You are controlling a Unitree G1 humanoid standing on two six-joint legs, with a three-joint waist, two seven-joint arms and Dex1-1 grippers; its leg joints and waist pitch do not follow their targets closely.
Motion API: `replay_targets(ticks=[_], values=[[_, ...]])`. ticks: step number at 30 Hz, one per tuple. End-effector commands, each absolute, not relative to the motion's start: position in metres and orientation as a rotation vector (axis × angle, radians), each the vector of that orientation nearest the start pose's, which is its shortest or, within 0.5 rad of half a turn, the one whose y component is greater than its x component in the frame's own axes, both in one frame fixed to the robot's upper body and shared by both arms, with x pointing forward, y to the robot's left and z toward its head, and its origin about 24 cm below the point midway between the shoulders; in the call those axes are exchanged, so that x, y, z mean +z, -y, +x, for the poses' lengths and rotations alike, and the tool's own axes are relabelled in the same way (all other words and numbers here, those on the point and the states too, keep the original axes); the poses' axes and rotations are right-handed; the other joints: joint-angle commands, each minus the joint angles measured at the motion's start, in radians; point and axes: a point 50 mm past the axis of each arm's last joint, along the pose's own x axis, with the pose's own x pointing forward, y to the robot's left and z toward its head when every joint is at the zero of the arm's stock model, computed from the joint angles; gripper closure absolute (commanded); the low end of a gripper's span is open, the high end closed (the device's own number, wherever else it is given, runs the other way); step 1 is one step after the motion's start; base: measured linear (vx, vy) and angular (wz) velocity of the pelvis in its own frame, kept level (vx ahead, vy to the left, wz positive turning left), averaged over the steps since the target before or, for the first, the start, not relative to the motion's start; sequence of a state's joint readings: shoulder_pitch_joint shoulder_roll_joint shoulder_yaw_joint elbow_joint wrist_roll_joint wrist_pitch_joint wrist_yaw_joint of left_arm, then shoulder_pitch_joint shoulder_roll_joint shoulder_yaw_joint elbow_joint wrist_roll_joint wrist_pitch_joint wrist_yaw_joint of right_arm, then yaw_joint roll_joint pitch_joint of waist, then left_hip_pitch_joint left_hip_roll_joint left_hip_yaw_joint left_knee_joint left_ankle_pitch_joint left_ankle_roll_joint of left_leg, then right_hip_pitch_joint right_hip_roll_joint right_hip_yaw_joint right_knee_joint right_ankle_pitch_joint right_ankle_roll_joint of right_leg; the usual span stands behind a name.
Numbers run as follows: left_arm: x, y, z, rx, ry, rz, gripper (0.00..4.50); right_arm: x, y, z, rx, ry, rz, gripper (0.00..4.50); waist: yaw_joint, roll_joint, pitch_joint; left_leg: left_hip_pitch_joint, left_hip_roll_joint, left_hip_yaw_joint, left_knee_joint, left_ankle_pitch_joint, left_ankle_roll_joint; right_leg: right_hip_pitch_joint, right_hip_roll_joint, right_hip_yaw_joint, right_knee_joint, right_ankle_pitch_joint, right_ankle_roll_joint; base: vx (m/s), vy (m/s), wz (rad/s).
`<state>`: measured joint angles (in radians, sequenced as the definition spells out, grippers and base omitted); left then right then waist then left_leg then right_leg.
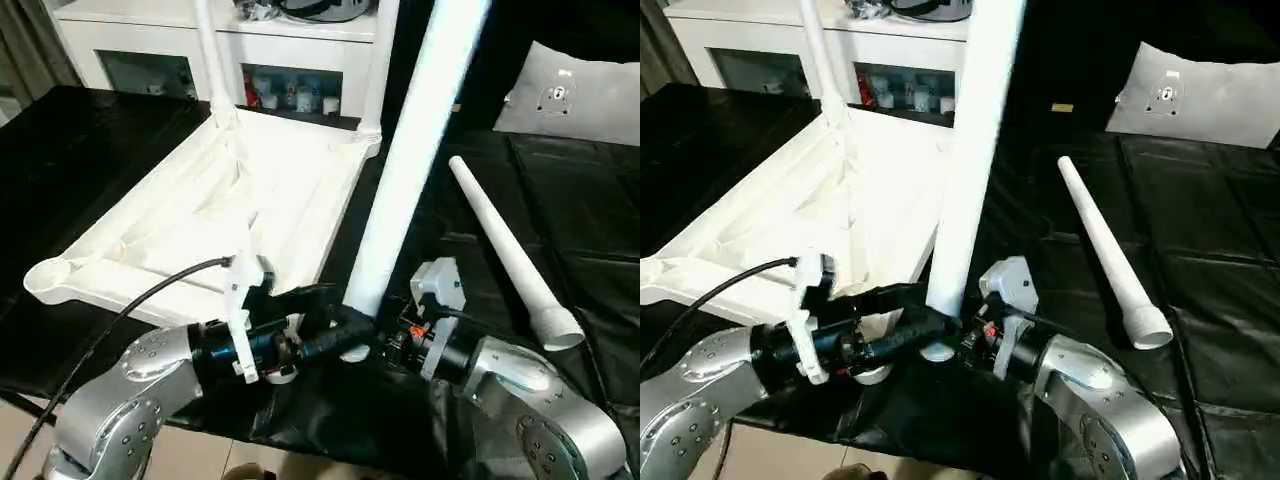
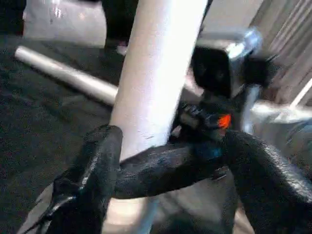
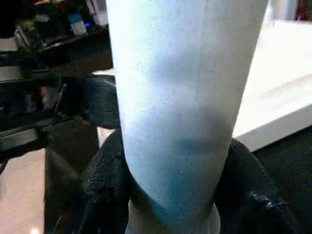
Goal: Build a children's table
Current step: Pick table leg
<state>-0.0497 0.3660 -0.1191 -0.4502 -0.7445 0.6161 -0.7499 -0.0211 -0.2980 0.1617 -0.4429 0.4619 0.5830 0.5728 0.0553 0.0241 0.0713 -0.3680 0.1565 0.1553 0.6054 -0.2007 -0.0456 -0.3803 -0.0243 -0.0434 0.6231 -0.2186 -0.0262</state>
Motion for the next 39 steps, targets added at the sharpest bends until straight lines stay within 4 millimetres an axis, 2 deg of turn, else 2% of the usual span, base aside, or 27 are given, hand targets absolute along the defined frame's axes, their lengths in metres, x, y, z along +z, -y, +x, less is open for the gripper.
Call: replay_targets(ticks=[1,2,3,5,7,9,10,11,12,14,18,19,20,24,25,27,30,34,35,36,38,39], values=[[0.122,-0.115,0.218,-1.186,-0.062,-0.407,0.61,0.099,0.112,0.228,0.911,-0.139,0.148,2.59,-0.001,0.002,-0.05,0.005,0.062,-0.023,-0.073,-0.189,-0.005,0.037,-0.106,0.063,-0.095,-0.295,-0.131,0.0,0.0,0.0],[0.133,-0.12,0.223,-1.159,0.009,-0.492,0.51,0.101,0.113,0.231,0.91,-0.13,0.142,2.59,0.0,0.002,-0.049,0.005,0.061,-0.022,-0.072,-0.191,-0.006,0.037,-0.107,0.063,-0.097,-0.305,-0.137,0.0,0.0,0.0],[0.133,-0.12,0.223,-1.159,0.009,-0.492,0.24,0.101,0.113,0.231,0.91,-0.13,0.142,2.59,0.0,0.002,-0.051,0.005,0.061,-0.021,-0.071,-0.19,-0.006,0.038,-0.105,0.063,-0.099,-0.306,-0.137,0.0,0.0,0.0],[0.143,-0.128,0.232,-1.098,0.091,-0.576,0.2,0.105,0.113,0.235,0.919,-0.111,0.139,2.59,0.001,0.001,-0.053,0.003,0.06,-0.022,-0.07,-0.177,-0.004,0.04,-0.103,0.062,-0.093,-0.282,-0.136,0.0,0.0,0.0],[0.145,-0.132,0.236,-1.057,0.115,-0.595,0.21,0.106,0.112,0.236,0.924,-0.103,0.139,2.59,0.001,0.001,-0.054,0.003,0.058,-0.02,-0.068,-0.161,0.001,0.041,-0.1,0.061,-0.093,-0.262,-0.135,0.0,0.0,0.0],[0.143,-0.132,0.242,-1.018,0.09,-0.549,0.21,0.107,0.111,0.237,0.935,-0.099,0.137,2.59,0.003,0.0,-0.057,0.003,0.061,-0.022,-0.067,-0.139,0.009,0.043,-0.1,0.062,-0.09,-0.231,-0.122,0.0,0.0,0.0],[0.14,-0.13,0.247,-0.973,0.053,-0.488,0.21,0.107,0.109,0.237,0.944,-0.096,0.135,2.59,0.003,-0.001,-0.059,0.003,0.061,-0.022,-0.067,-0.132,0.011,0.044,-0.101,0.061,-0.088,-0.22,-0.121,0.0,0.0,0.0],[0.131,-0.125,0.26,-0.891,-0.057,-0.337,0.21,0.107,0.105,0.237,0.961,-0.094,0.129,2.59,0.003,-0.002,-0.059,0.003,0.062,-0.023,-0.068,-0.13,0.017,0.043,-0.097,0.062,-0.089,-0.209,-0.109,0.0,0.0,0.0],[0.129,-0.122,0.263,-0.878,-0.074,-0.286,0.21,0.107,0.104,0.237,0.965,-0.095,0.124,2.59,0.006,0.0,-0.059,0.008,0.061,-0.024,-0.066,-0.128,0.02,0.041,-0.098,0.061,-0.087,-0.212,-0.097,0.0,0.0,0.0],[0.129,-0.119,0.266,-0.874,-0.087,-0.236,0.21,0.106,0.102,0.237,0.97,-0.096,0.117,2.59,0.006,0.0,-0.061,0.003,0.063,-0.025,-0.068,-0.117,0.016,0.046,-0.103,0.061,-0.087,-0.211,-0.094,0.0,0.0,0.0],[0.139,-0.105,0.266,-0.94,-0.07,-0.187,0.21,0.104,0.101,0.238,0.963,-0.1,0.096,2.59,0.006,0.002,-0.064,0.001,0.063,-0.024,-0.065,-0.093,0.01,0.048,-0.104,0.06,-0.079,-0.136,-0.136,0.0,0.0,0.0],[0.145,-0.097,0.264,-0.993,-0.051,-0.151,0.21,0.103,0.101,0.238,0.955,-0.099,0.09,2.59,0.007,0.005,-0.063,0.002,0.062,-0.023,-0.063,-0.096,0.01,0.047,-0.105,0.061,-0.08,-0.139,-0.139,0.0,0.0,0.0],[0.147,-0.094,0.262,-1.012,-0.044,-0.142,0.21,0.103,0.101,0.238,0.952,-0.098,0.089,2.59,0.007,0.003,-0.063,0.002,0.061,-0.023,-0.063,-0.099,0.01,0.048,-0.105,0.061,-0.081,-0.145,-0.139,0.0,0.0,0.0],[0.154,-0.088,0.254,-1.09,-0.013,-0.121,0.21,0.103,0.101,0.238,0.941,-0.095,0.091,2.59,0.005,0.003,-0.062,0.001,0.065,-0.025,-0.066,-0.109,0.009,0.049,-0.107,0.059,-0.081,-0.169,-0.146,0.0,0.0,0.0],[0.156,-0.086,0.251,-1.103,-0.008,-0.115,0.21,0.103,0.101,0.238,0.939,-0.095,0.092,2.59,0.006,0.007,-0.062,0.003,0.065,-0.025,-0.065,-0.114,0.009,0.047,-0.107,0.059,-0.081,-0.171,-0.15,0.0,0.0,0.0],[0.155,-0.086,0.25,-1.096,-0.014,-0.093,0.21,0.102,0.101,0.238,0.934,-0.094,0.093,2.59,0.005,0.005,-0.06,0.003,0.064,-0.024,-0.066,-0.128,0.009,0.047,-0.106,0.059,-0.083,-0.189,-0.15,0.0,0.0,0.0],[0.146,-0.096,0.258,-0.978,-0.041,-0.053,0.21,0.101,0.101,0.238,0.906,-0.092,0.097,2.59,0.005,0.004,-0.06,0.003,0.063,-0.024,-0.066,-0.129,0.007,0.045,-0.105,0.06,-0.086,-0.205,-0.137,0.0,0.0,0.0],[0.138,-0.123,0.27,-0.728,-0.03,-0.053,0.21,0.098,0.112,0.245,0.705,-0.137,0.109,2.59,0.002,0.001,-0.059,0.002,0.061,-0.024,-0.067,-0.126,-0.002,0.044,-0.102,0.059,-0.086,-0.207,-0.132,0.0,0.0,0.0],[0.129,-0.142,0.271,-0.593,-0.058,-0.043,0.21,0.097,0.116,0.245,0.647,-0.175,0.127,2.59,-0.002,0.003,-0.056,0.0,0.06,-0.025,-0.069,-0.13,-0.006,0.045,-0.102,0.059,-0.085,-0.206,-0.133,0.0,0.0,0.0],[0.128,-0.145,0.27,-0.567,-0.064,-0.038,0.21,0.097,0.117,0.245,0.635,-0.183,0.124,2.59,-0.007,0.003,-0.057,0.0,0.059,-0.027,-0.07,-0.137,-0.01,0.046,-0.1,0.057,-0.086,-0.215,-0.125,0.0,0.0,0.0],[0.118,-0.162,0.263,-0.444,-0.094,-0.017,0.21,0.094,0.122,0.244,0.554,-0.227,0.095,2.59,-0.012,0.011,-0.056,0.0,0.059,-0.028,-0.069,-0.142,-0.015,0.044,-0.098,0.058,-0.088,-0.207,-0.116,0.0,0.0,0.0],[0.117,-0.163,0.262,-0.436,-0.094,-0.017,0.21,0.093,0.122,0.245,0.546,-0.232,0.092,2.59,-0.014,0.009,-0.056,0.002,0.059,-0.028,-0.07,-0.146,-0.014,0.042,-0.097,0.058,-0.087,-0.201,-0.117,0.0,0.0,0.0]])
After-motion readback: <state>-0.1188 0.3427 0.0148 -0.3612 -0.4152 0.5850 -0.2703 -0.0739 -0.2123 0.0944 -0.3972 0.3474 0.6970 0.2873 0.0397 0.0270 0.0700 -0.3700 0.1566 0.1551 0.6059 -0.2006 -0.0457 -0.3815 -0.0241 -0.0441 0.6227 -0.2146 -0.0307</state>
